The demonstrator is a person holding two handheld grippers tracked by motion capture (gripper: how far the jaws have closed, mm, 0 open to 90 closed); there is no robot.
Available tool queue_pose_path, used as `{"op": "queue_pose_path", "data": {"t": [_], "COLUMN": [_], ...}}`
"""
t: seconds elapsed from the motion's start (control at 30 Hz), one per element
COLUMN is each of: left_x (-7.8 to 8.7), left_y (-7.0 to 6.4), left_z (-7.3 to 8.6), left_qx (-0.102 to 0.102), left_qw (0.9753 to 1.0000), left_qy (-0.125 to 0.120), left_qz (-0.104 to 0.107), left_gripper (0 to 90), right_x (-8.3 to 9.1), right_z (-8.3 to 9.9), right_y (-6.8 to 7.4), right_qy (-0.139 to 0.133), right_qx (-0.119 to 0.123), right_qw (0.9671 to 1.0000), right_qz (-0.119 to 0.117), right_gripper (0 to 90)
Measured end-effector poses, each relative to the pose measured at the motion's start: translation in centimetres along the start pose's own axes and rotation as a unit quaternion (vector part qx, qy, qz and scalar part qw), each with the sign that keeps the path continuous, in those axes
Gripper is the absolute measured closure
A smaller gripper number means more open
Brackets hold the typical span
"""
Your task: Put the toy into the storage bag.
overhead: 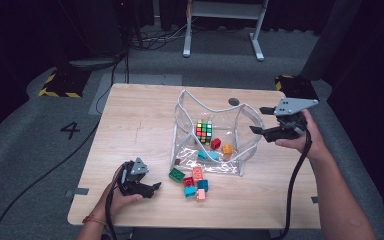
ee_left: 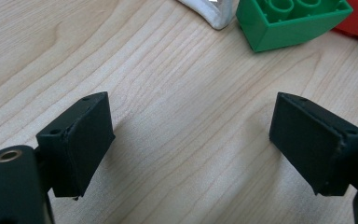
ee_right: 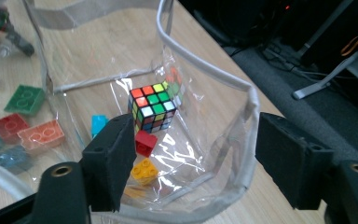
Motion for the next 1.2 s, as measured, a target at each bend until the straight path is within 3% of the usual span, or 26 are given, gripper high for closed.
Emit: {"op": "queue_pose_path", "data": {"t": [0.27,0.3,0.57,0.8,0.9,1.2], "left_x": [0.0,0.0,0.0,0.0,0.0,0.0], "left_y": [0.0,0.0,0.0,0.0,0.0,0.0], "left_z": [0.0,0.0,0.0,0.0,0.0,0.0], "left_qx": [0.000,0.000,0.000,0.000,0.000,0.000], "left_qw": [1.0000,1.0000,1.0000,1.0000,1.0000,1.0000], "left_qy": [0.000,0.000,0.000,0.000,0.001,0.001], "left_qz": [0.000,0.000,0.000,0.000,-0.001,-0.001], "left_gripper": [13.6,13.6,13.6,13.6,13.7,13.7], "right_x": [2.5,3.1,4.3,3.3,2.6,1.4], "right_z": [1.8,2.3,5.1,7.3,8.8,11.3], "right_y": [0.2,0.3,1.7,3.4,5.0,8.3], "right_qy": [-0.028,-0.036,-0.045,-0.040,-0.021,-0.010], "right_qx": [-0.018,-0.029,-0.054,-0.061,-0.058,-0.062], "right_qw": [0.9992,0.9986,0.9972,0.9973,0.9981,0.9973], "right_qz": [0.021,0.026,0.023,0.006,-0.008,-0.038], "right_gripper": [25.7,25.7,26.1,26.7,27.1,29.0]}}
Point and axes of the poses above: each handheld gripper's, and its own axes: x roughly backward along the jaws, z roughly out of its underside, y roughly to its left, the point moved 7 cm from there along -x, roughly forward along the jaws, and after that the axes turned 2 degrees about x, right-handed, at the moved point
